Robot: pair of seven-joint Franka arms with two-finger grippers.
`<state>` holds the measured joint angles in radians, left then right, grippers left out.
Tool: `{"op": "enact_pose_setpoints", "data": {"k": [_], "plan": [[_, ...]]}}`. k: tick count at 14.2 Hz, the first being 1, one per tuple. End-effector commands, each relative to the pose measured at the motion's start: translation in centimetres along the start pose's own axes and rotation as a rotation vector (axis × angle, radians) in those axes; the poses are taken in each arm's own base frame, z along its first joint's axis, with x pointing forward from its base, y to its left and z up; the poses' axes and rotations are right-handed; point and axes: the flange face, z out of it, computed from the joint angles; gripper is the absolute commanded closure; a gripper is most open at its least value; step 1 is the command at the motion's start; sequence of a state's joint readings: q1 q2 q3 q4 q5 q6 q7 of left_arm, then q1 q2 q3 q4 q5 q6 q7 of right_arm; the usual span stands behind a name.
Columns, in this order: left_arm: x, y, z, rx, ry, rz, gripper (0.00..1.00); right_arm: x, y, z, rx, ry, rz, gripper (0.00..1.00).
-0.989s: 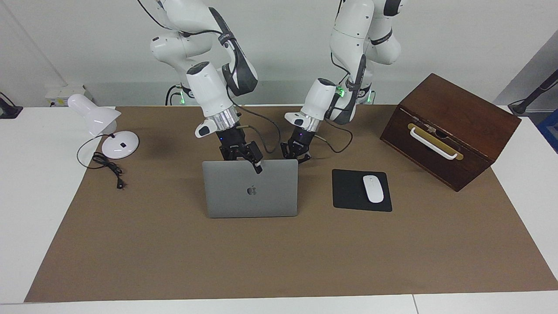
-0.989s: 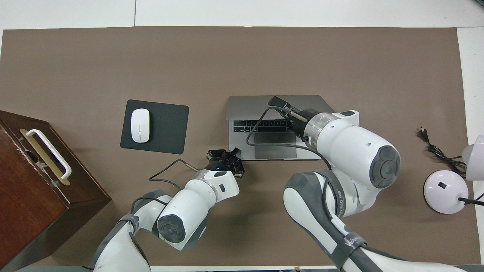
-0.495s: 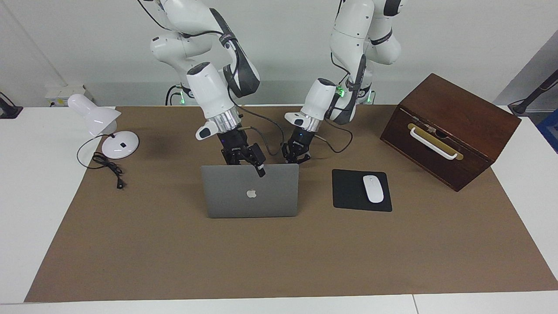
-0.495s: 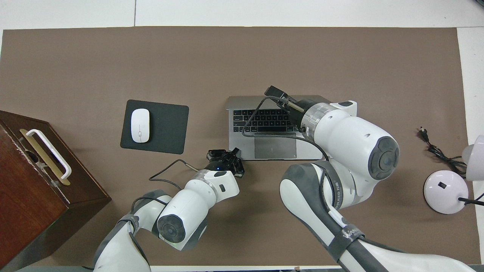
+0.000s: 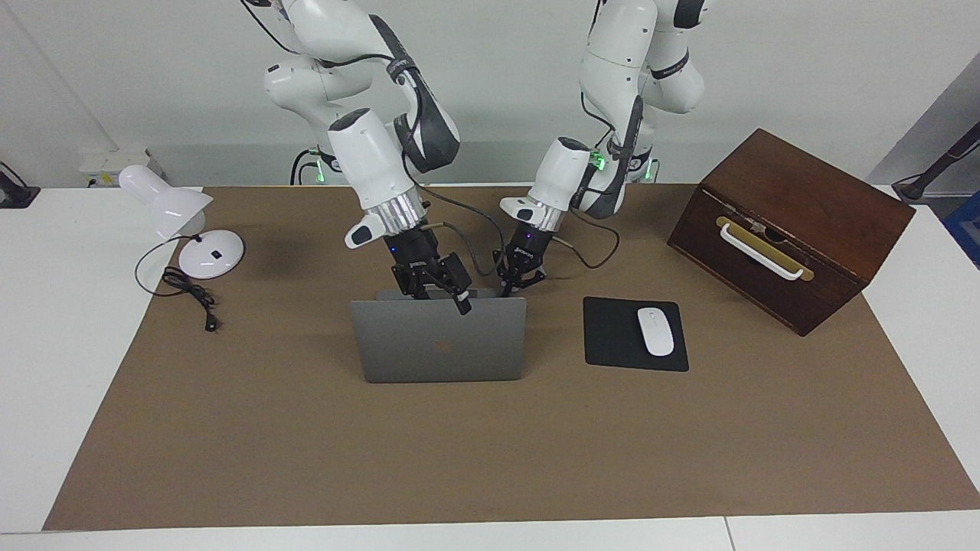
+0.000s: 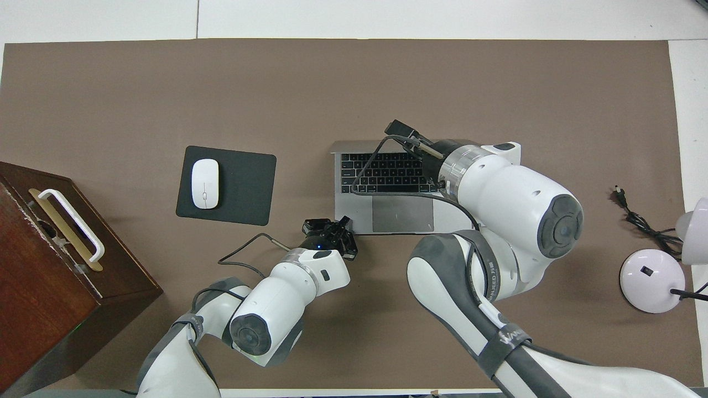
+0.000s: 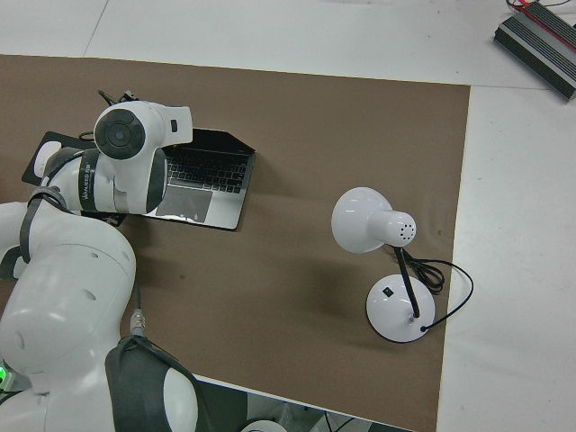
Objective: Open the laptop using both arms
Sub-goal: 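Push the lid farther from the robot with the right gripper until upright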
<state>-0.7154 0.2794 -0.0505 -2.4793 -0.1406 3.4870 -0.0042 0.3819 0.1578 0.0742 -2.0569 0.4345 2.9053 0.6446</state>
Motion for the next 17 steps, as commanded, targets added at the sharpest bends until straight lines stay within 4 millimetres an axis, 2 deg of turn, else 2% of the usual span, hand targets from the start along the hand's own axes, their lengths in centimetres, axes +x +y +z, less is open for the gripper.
{"op": "enact_pose_setpoints", "data": {"k": [1,8,10,17], "plan": [[-0.7,-0.2,2.0,0.009,-0.013,0.013,1.0,1.5,-1.3,-0.1,0.024,0.006,-0.026,0.0],[-0.8,-0.3,2.1,0.01,-0.016,0.011,1.0,4.1,-2.9,-0.2,0.04,0.009,-0.037,0.0],[-0.9,-0.3,2.2,0.01,-0.017,0.011,1.0,5.1,-2.7,-0.3,0.036,0.012,-0.03,0.0],[-0.9,-0.3,2.2,0.01,-0.017,0.012,1.0,6.1,-2.8,0.2,0.038,0.02,-0.044,0.0]]}}
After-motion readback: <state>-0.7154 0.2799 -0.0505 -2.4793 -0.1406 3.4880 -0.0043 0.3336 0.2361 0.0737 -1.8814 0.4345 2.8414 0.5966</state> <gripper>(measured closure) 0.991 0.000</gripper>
